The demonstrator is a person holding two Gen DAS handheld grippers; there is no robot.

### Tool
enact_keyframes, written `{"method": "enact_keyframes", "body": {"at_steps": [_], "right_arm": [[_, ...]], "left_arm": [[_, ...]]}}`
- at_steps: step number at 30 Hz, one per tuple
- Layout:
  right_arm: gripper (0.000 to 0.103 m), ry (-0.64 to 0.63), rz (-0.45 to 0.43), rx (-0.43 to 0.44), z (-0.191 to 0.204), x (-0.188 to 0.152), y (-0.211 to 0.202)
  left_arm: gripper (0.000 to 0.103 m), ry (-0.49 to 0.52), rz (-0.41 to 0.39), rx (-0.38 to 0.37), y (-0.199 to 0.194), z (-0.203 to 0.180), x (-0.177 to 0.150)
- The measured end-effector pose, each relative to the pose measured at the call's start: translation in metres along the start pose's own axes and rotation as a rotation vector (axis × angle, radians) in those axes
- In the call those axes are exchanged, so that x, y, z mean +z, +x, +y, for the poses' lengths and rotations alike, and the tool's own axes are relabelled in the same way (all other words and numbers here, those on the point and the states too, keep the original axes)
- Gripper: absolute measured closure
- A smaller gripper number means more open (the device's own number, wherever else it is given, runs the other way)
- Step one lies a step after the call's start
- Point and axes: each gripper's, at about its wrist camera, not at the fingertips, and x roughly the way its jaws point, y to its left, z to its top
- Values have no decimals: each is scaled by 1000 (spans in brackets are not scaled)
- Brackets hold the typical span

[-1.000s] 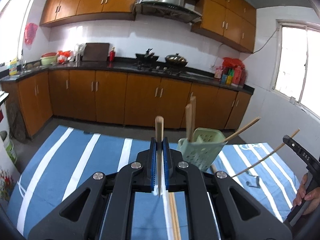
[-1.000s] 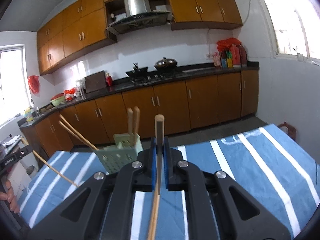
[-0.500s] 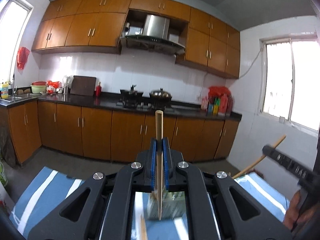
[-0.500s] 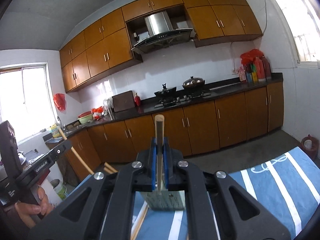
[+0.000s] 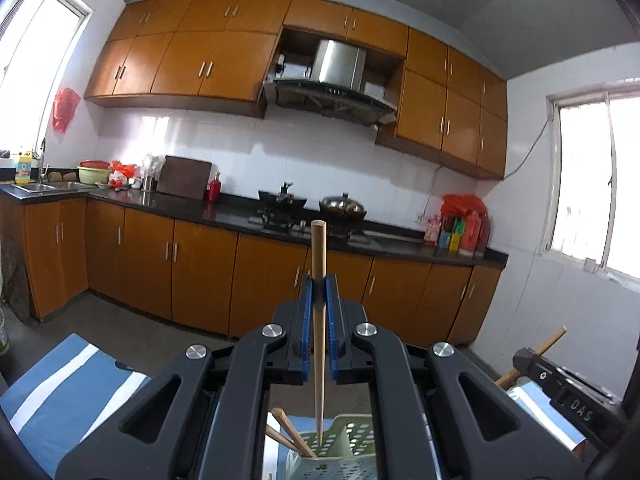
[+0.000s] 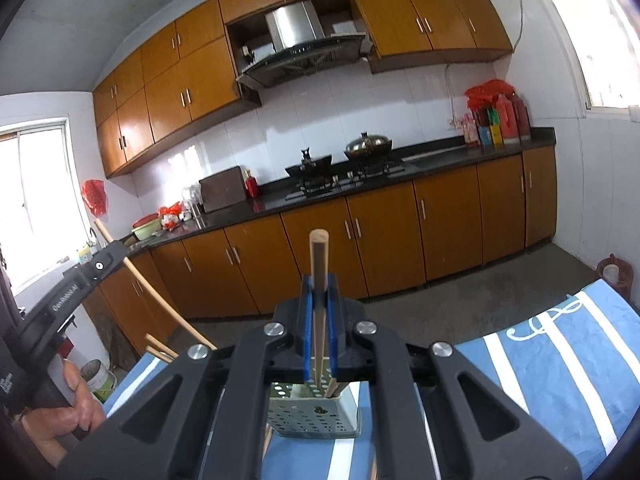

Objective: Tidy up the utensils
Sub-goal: 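Open both grippers to drop the chopsticks into the green holder, then lower both tools back toward the remaining chopsticks on the cloth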

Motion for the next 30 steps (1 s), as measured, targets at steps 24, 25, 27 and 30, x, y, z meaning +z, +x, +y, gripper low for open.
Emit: {"method": "enact_keyframes", "body": {"at_steps": [24, 25, 27, 30], "right_arm": [[77, 13, 11, -42, -11, -23, -43], [77, 17, 19, -52, -16, -28, -49], [77, 22, 43, -73, -25, -41, -57], [76, 19, 103, -115, -38, -68, -61]], "left_arm": [[77, 5, 122, -3, -41, 24, -5], [77, 13, 131, 8, -48, 30, -9], [75, 29, 153, 32, -58, 41, -17], [71, 61, 222, 81, -71, 62, -46]]}}
